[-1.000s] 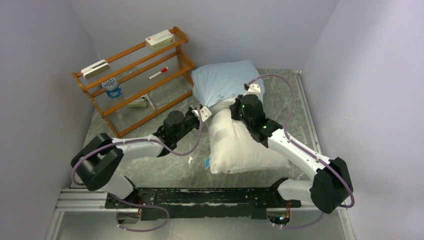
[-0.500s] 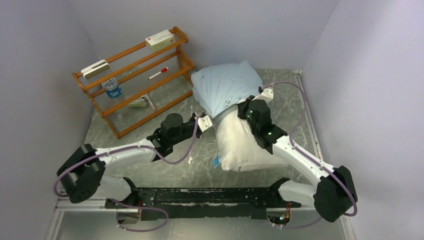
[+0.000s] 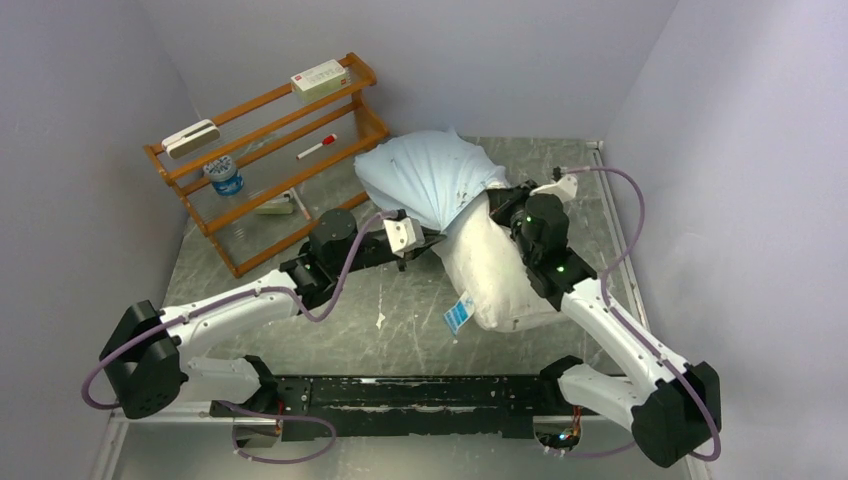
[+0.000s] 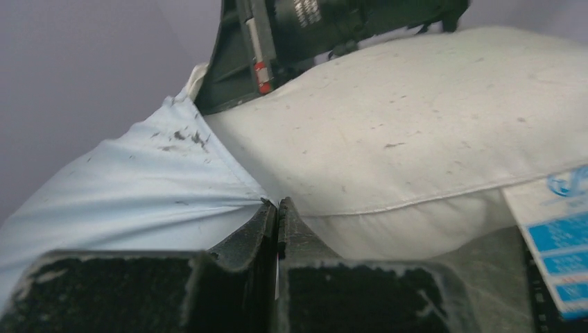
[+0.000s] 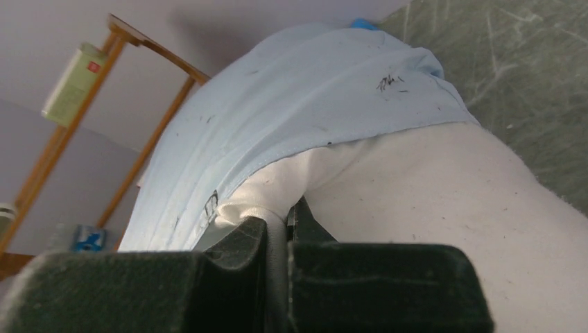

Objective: Put the pillow into the pillowcase

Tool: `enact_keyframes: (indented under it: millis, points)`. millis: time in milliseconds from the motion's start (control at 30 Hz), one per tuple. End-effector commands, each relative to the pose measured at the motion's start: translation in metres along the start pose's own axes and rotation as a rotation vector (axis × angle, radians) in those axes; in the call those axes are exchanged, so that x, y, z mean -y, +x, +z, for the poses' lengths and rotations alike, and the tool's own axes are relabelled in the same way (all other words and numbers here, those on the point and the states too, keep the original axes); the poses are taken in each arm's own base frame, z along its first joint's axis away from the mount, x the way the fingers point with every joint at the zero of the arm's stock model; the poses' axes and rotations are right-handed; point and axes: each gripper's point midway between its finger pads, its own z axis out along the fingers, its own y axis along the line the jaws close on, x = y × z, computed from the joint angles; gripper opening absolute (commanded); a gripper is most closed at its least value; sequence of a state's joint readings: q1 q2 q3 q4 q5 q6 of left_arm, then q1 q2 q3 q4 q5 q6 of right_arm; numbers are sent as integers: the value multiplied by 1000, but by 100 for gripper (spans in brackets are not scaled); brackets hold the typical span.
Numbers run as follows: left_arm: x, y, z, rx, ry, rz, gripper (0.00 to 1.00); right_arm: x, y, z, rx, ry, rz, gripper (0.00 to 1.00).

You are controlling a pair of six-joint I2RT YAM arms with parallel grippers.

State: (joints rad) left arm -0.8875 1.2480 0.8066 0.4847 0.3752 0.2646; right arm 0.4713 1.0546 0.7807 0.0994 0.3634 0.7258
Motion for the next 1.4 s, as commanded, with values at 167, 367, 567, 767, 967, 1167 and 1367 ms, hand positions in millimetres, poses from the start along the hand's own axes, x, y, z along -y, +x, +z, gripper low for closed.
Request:
enact_keyframes:
  millis: [167, 367, 567, 767, 967, 1167, 1367]
  points:
    - [81, -94, 28, 252, 456, -144, 5, -18, -97, -8, 277, -94, 432, 0]
    - [51, -140, 45, 298, 324, -184, 5, -10, -71, -32, 165, -111, 498, 0]
    - [70, -205, 49, 467, 402, -169, 5, -3, -70, -55, 187, -149, 657, 0]
    - [105, -207, 60, 448, 504, -217, 5, 1, -102, -50, 325, -132, 791, 0]
    - [129, -174, 53, 383, 553, -289, 5, 7, -102, -38, 351, -101, 880, 0]
    - [158, -136, 39, 274, 631, -322, 5, 2, -108, -37, 366, -120, 711, 0]
    - [129, -88, 28, 175, 347, -308, 5, 37, -98, -53, 431, -23, 452, 0]
